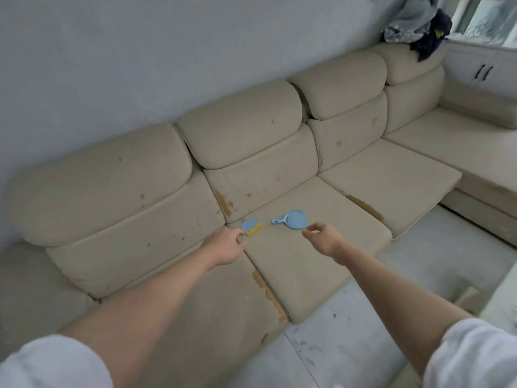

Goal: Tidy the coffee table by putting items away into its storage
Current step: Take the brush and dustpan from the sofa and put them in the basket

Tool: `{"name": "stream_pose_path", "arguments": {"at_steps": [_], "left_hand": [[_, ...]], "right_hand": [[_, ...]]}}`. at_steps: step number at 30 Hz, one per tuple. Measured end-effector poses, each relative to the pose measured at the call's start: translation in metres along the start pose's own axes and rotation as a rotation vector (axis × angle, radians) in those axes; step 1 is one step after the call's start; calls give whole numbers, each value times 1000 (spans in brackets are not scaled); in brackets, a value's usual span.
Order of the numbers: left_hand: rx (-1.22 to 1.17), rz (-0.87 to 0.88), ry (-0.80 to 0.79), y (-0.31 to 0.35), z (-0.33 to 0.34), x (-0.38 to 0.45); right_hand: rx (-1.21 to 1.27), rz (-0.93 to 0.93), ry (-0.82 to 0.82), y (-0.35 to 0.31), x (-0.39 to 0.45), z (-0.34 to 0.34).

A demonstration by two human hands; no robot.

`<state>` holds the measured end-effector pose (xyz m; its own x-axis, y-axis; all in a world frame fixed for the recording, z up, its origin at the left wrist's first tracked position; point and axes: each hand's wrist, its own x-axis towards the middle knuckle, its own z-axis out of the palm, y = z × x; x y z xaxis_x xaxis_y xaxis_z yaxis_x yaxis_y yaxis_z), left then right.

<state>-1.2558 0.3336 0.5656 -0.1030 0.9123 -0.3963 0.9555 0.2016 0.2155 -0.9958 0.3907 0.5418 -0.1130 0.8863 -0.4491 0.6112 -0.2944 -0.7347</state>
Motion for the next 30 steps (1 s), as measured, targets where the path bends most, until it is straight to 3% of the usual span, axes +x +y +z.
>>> {"name": "stream_pose_path", "arguments": {"at_steps": [5,12,21,26,30], "left_hand": [[-46,12,-39,7,2,137],[-164,-118,-22,-5,37,329],[-148,-134,-111,-73,152,517],[27,-5,-176,-121,219,597],[212,113,-217,-147,251,647]], "right_hand": [[8,84,-35,3,120,1],[-64,137,-121,24,314,32],[-185,189,-184,124,495,140],[-307,22,-74,158,579,192],[-572,-71,-175,166,627,218]]}}
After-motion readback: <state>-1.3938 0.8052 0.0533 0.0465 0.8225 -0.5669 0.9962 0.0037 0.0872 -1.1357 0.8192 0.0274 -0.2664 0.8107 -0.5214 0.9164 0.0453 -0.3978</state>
